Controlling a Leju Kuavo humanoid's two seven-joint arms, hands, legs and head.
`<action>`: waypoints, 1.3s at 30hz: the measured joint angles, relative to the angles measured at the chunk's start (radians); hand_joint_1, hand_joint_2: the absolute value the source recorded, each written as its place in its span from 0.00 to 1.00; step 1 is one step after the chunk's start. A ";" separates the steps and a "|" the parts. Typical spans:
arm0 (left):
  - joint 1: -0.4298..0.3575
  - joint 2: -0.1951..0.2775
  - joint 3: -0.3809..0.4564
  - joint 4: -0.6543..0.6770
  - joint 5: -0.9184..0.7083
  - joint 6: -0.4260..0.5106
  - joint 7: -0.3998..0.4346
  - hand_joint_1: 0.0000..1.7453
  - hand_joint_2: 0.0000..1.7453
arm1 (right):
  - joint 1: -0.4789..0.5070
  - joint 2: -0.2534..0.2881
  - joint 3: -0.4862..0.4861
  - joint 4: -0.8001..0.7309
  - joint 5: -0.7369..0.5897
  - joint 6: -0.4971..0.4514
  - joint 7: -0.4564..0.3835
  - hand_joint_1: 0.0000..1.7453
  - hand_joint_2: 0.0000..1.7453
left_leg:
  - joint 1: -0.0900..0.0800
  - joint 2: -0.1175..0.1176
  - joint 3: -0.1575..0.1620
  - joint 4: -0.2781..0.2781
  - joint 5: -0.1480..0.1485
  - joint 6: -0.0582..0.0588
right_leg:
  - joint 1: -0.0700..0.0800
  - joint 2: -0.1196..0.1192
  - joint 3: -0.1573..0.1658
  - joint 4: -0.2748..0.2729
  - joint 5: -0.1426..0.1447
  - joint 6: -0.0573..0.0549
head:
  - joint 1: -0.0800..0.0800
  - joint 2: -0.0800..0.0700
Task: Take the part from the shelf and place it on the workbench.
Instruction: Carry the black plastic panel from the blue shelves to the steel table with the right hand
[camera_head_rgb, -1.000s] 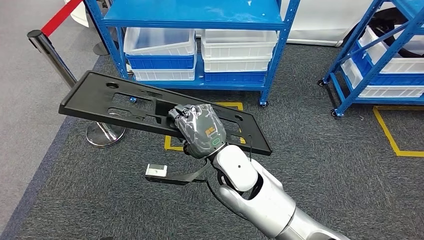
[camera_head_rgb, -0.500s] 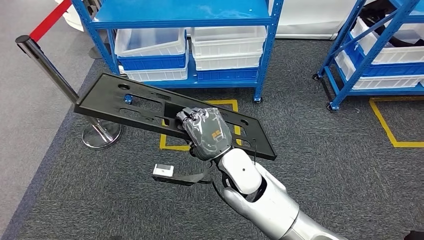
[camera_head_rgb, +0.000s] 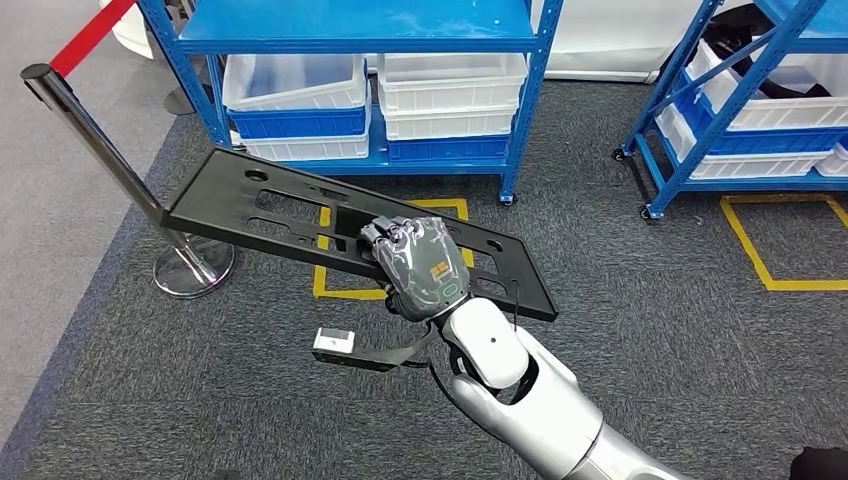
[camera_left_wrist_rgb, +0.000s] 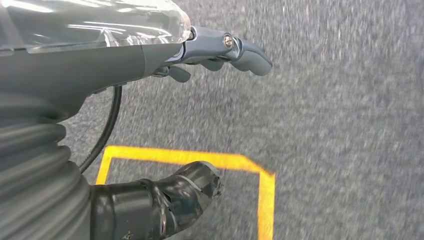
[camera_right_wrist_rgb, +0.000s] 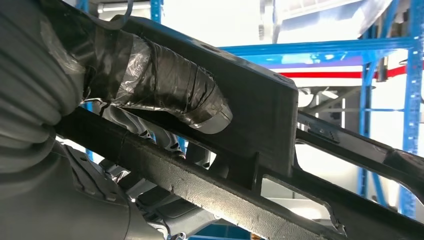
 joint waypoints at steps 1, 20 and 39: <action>0.000 0.000 -0.002 0.001 -0.002 -0.002 0.000 0.00 1.00 | -0.001 -0.001 -0.001 0.000 0.000 0.000 0.000 1.00 1.00 | 0.002 0.001 -0.001 0.005 -0.003 -0.005 | -0.002 -0.007 0.035 -0.066 0.027 0.001 | 0.000 0.000; 0.005 0.005 -0.022 0.002 -0.018 -0.012 0.000 0.00 1.00 | 0.007 -0.002 -0.021 -0.005 -0.002 -0.005 -0.004 1.00 1.00 | -0.008 -0.027 -0.011 0.028 -0.018 -0.023 | 0.016 0.025 0.071 -0.181 0.070 -0.041 | -0.003 0.000; 0.007 0.000 -0.044 0.002 -0.029 -0.013 0.000 0.00 1.00 | 0.026 -0.021 -0.050 -0.026 -0.005 -0.007 -0.004 1.00 1.00 | -0.005 0.044 -0.019 0.056 -0.049 -0.041 | 0.017 -0.022 0.084 -0.194 0.067 -0.051 | 0.003 0.000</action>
